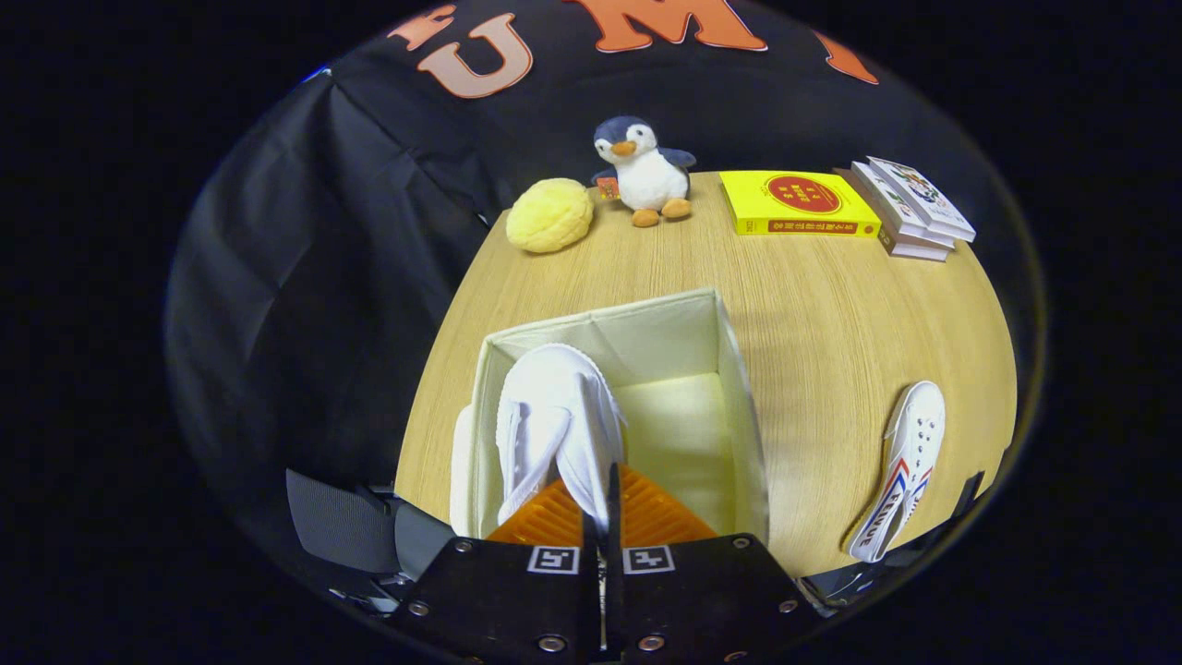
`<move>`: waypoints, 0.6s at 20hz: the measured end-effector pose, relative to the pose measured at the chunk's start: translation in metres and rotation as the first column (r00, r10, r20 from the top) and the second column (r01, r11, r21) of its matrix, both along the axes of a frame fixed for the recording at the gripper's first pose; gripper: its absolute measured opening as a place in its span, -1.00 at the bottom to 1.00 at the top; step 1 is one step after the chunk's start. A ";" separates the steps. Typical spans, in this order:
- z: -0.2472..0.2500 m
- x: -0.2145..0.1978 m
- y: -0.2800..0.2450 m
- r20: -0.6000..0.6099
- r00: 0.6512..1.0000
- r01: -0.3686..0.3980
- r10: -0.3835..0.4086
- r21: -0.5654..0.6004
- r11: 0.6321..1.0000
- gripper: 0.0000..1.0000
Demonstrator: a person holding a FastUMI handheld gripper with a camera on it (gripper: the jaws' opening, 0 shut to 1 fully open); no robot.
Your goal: Open the storage box then place both shoes into the box .Put the left shoe in first, then the right shoe, with the right side of both shoes facing outward in a uniform manner.
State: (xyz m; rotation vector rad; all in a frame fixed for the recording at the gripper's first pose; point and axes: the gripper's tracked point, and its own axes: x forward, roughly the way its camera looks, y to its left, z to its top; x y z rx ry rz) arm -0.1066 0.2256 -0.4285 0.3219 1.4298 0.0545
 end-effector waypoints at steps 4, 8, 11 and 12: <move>-0.028 -0.008 0.007 -0.064 0.996 0.062 -0.064 -0.031 0.998 -0.94; -0.049 -0.009 0.020 -0.096 0.991 0.088 -0.089 -0.018 0.996 -0.94; -0.061 -0.011 0.023 -0.107 0.987 0.117 -0.118 -0.012 0.993 -0.93; -0.065 -0.013 0.024 -0.116 0.985 0.129 -0.129 -0.011 0.992 -0.91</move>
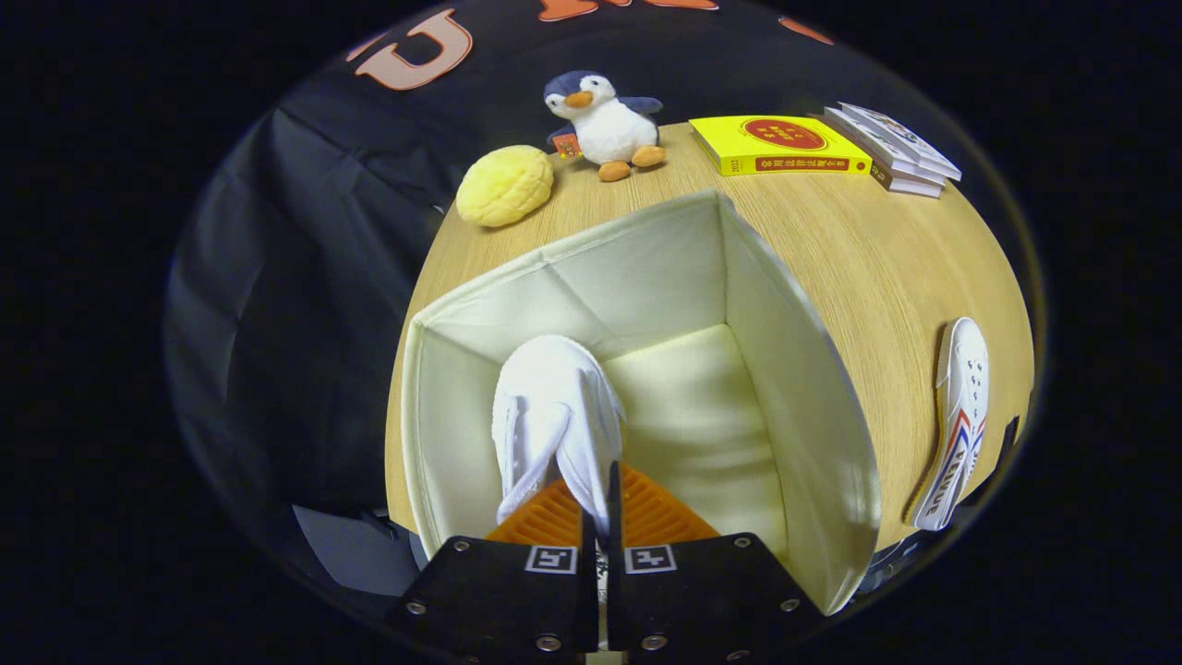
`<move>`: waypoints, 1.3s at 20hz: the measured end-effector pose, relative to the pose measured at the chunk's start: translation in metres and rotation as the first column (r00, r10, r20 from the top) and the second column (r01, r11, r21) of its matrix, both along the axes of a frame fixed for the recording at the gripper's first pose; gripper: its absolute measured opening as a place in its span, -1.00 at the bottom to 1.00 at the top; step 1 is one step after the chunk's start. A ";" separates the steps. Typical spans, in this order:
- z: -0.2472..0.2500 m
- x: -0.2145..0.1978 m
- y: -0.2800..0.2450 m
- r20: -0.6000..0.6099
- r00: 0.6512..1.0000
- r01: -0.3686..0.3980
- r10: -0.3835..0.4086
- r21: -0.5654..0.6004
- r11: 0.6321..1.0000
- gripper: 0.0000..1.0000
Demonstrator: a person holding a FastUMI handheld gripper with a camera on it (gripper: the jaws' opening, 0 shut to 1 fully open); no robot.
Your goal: Open the storage box then place both shoes into the box .Put the left shoe in first, then the right shoe, with the right side of both shoes facing outward in a uniform manner.
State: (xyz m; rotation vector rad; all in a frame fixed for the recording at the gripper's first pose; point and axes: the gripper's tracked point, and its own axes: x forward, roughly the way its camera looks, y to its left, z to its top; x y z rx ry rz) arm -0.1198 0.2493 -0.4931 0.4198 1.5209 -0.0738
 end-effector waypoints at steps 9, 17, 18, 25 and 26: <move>0.001 -0.019 0.011 -0.077 0.997 -0.004 0.015 0.137 0.991 -0.69; 0.081 0.003 -0.020 0.115 0.990 -0.105 0.078 0.253 0.962 0.27; 0.091 0.007 -0.028 0.146 0.986 -0.112 0.076 0.252 0.961 0.39; 0.108 0.005 -0.133 0.275 0.958 -0.105 0.077 0.088 0.991 0.79; 0.104 -0.002 -0.151 0.274 0.959 -0.096 0.077 0.056 0.994 0.81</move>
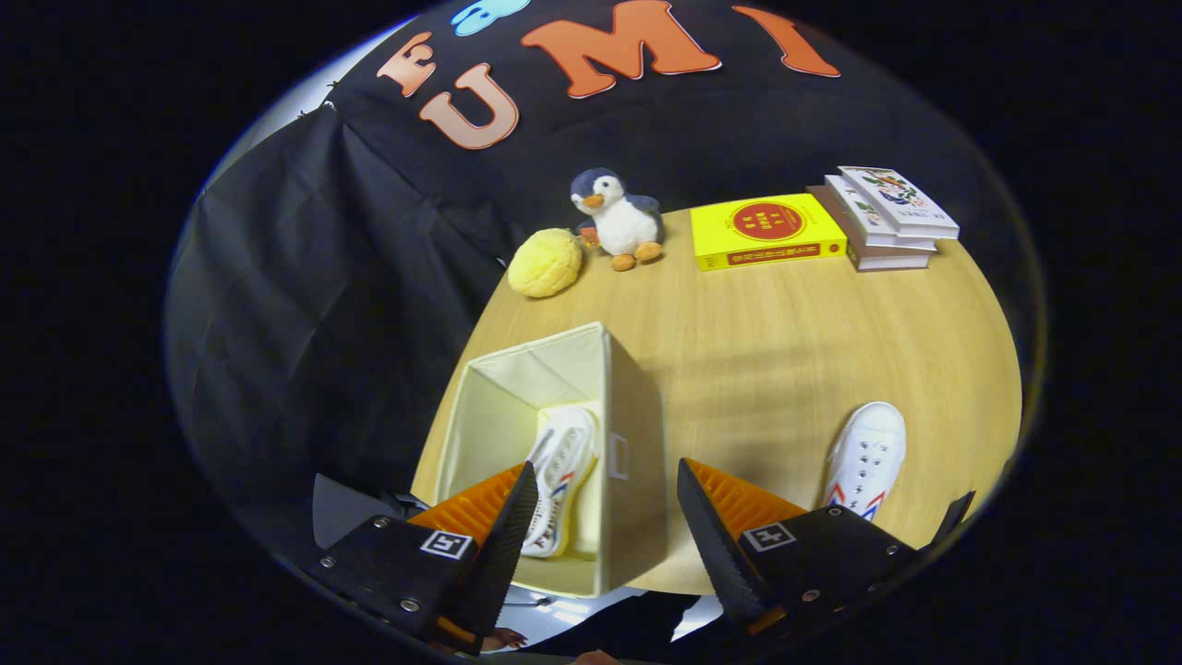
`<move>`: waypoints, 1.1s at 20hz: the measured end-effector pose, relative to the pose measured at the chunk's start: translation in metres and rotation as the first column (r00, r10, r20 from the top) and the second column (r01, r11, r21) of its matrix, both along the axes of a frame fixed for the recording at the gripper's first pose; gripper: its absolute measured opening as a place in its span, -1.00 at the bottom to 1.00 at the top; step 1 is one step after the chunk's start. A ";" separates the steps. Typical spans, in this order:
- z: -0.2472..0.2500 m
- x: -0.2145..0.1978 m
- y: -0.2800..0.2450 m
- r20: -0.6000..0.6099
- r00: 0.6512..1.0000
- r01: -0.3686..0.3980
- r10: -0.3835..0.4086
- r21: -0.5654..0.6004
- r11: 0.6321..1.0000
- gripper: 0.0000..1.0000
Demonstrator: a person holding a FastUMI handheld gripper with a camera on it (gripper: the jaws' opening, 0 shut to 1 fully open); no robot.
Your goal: Open the storage box then place both shoes into the box .Put the left shoe in first, then the right shoe, with the right side of both shoes facing outward in a uniform manner.
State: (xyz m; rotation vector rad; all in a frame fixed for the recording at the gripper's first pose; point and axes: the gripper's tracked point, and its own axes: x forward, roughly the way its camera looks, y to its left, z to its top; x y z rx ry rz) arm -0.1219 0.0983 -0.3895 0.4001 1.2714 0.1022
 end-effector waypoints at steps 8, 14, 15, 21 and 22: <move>-0.043 -0.083 -0.140 -0.079 0.993 0.064 -0.092 -0.311 0.948 0.86; -0.071 -0.142 -0.177 -0.168 0.978 0.049 -0.123 -0.386 0.921 0.78; -0.075 -0.149 -0.180 -0.178 0.977 0.041 -0.120 -0.394 0.918 0.77; -0.098 -0.160 -0.175 -0.205 0.974 0.013 -0.097 -0.375 0.927 0.74; -0.101 -0.158 -0.174 -0.204 0.975 0.000 -0.085 -0.383 0.924 0.74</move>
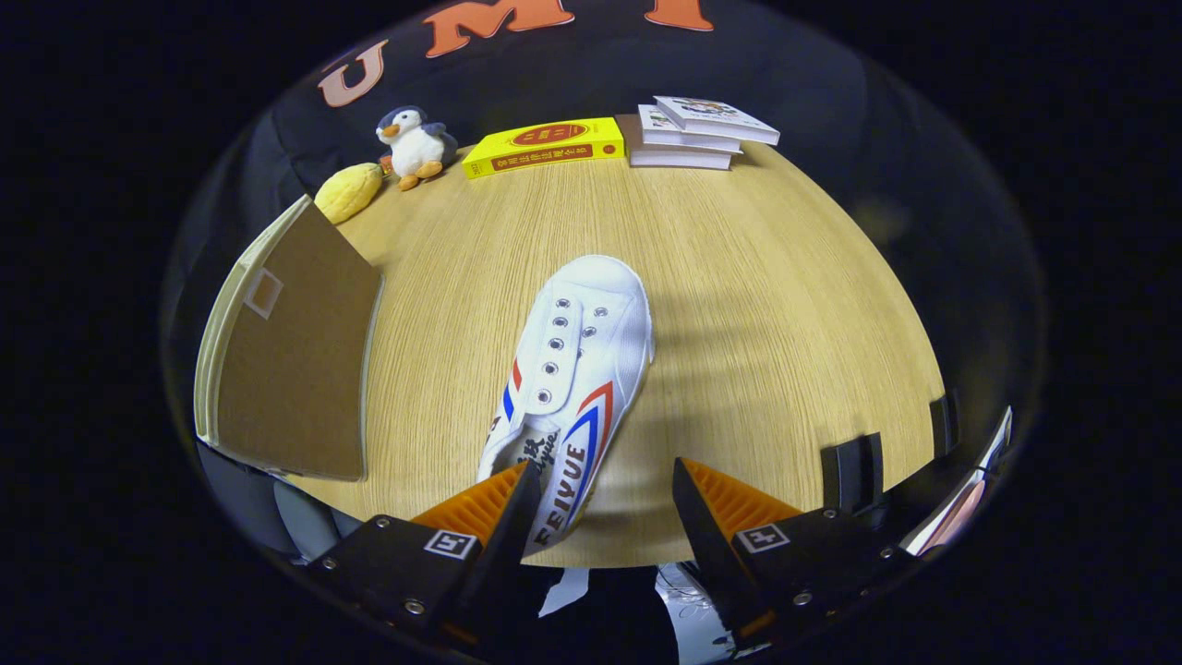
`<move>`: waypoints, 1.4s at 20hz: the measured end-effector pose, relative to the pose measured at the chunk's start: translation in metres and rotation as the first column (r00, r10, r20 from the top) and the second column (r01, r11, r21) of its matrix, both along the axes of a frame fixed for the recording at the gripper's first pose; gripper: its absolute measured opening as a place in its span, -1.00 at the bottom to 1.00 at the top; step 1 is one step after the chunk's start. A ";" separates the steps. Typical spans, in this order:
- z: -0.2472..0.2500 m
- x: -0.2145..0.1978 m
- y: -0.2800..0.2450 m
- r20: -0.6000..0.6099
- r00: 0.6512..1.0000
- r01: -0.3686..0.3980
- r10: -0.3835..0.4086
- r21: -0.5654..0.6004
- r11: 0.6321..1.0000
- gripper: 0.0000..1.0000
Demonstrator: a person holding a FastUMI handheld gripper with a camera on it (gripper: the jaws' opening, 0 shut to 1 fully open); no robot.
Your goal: Open the storage box then place both shoes into the box .Put the left shoe in first, then the right shoe, with the right side of both shoes facing outward in a uniform manner.
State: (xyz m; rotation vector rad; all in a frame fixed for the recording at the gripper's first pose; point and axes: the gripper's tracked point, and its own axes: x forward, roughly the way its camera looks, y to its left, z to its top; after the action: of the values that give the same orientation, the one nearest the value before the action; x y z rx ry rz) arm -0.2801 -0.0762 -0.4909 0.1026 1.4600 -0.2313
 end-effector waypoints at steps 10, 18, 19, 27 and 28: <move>-0.025 -0.009 0.011 -0.050 0.989 0.144 -0.138 0.167 0.975 0.42; -0.028 -0.006 0.018 0.003 0.974 0.219 -0.228 0.268 0.938 -0.09; -0.028 -0.006 0.018 0.007 0.970 0.232 -0.244 0.278 0.932 -0.11; -0.030 -0.004 0.014 0.040 0.911 0.377 -0.411 0.325 0.867 -0.55; -0.029 -0.005 0.015 0.034 0.913 0.374 -0.406 0.324 0.869 -0.60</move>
State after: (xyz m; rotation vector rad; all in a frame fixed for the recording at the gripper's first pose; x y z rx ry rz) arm -0.2855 -0.0609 -0.5198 0.6659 1.3542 -0.3178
